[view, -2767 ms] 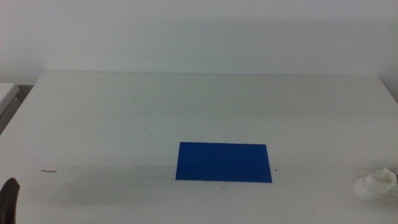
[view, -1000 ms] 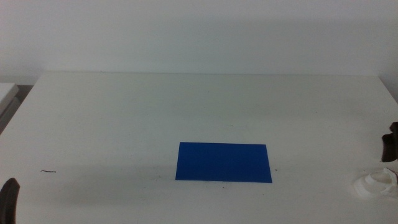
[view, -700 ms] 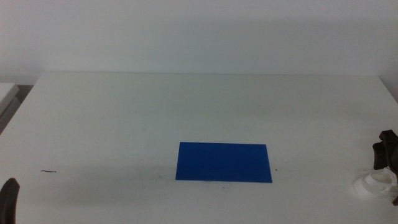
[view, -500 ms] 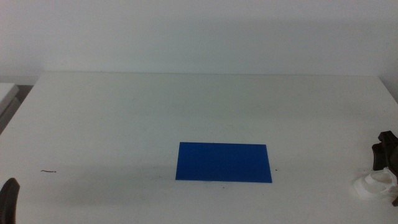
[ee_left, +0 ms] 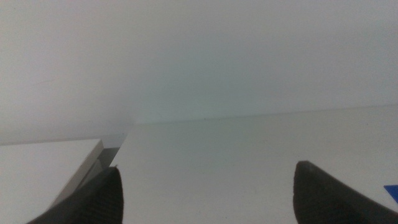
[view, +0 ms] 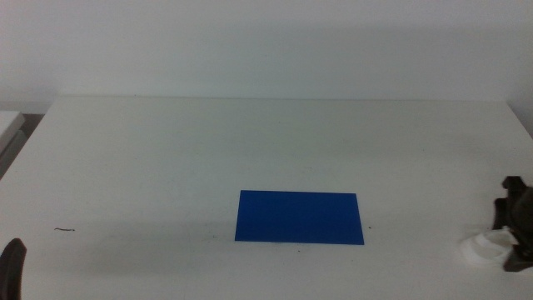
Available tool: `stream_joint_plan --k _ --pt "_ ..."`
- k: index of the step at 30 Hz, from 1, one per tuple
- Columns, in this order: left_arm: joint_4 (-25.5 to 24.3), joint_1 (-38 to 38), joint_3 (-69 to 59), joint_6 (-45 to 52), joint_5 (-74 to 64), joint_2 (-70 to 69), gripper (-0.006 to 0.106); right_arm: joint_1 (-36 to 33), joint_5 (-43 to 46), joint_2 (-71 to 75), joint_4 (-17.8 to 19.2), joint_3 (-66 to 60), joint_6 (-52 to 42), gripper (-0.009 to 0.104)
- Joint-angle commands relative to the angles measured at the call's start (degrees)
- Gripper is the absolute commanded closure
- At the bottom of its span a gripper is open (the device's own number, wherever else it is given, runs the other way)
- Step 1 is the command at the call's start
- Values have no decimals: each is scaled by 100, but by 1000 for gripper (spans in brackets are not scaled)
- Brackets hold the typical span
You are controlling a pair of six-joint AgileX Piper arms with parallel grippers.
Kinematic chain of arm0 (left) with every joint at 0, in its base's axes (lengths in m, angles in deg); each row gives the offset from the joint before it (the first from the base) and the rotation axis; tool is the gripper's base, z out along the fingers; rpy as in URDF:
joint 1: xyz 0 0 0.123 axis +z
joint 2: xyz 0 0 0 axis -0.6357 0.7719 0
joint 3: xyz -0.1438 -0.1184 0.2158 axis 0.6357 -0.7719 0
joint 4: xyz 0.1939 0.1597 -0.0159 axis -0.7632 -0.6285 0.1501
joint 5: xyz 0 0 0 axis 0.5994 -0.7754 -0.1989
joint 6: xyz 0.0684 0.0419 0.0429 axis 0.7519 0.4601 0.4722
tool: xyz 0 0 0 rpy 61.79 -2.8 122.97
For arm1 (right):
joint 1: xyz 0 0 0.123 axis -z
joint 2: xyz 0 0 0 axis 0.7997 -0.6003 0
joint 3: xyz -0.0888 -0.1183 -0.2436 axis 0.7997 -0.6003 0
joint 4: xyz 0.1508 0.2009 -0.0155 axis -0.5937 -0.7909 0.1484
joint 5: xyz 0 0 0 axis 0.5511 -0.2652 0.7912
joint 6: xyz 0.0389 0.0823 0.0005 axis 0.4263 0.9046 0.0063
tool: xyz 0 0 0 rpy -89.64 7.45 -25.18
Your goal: Use one arm to grab the shoe from the table and place it on the mat.
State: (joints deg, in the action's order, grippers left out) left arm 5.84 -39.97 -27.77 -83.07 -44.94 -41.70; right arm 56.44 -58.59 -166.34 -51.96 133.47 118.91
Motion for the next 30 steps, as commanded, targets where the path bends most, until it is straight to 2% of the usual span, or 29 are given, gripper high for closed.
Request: stream_joint_plan --k 1,5,11,14,16,20,24,28,30 --pt "23 -1 -2 -17 68 28 7 -313 -371 50 -254 260 171 97" --pt "23 -1 -2 -17 68 28 7 -1486 -857 -52 474 1303 919 97" --pt "23 -1 -2 -17 68 28 7 -2959 -2521 -655 686 3317 1471 97" --pt "23 -1 -2 -17 68 28 7 -3481 -2601 -1109 856 4232 1370 97" --pt "23 -1 -2 -17 68 28 7 -3733 -2601 -1453 827 4772 1371 97" --pt "23 -1 -2 -17 68 28 7 -4007 -2601 -2219 471 5667 1348 97" --pt "23 -1 -2 -17 68 28 7 -4044 -2601 -2610 94 5890 1270 97" --pt "23 -1 -2 -17 68 28 7 -4044 -2601 -2706 117 5861 948 97" --pt "23 -1 -2 -17 68 28 7 -4044 -2601 -2706 131 5861 412 97"
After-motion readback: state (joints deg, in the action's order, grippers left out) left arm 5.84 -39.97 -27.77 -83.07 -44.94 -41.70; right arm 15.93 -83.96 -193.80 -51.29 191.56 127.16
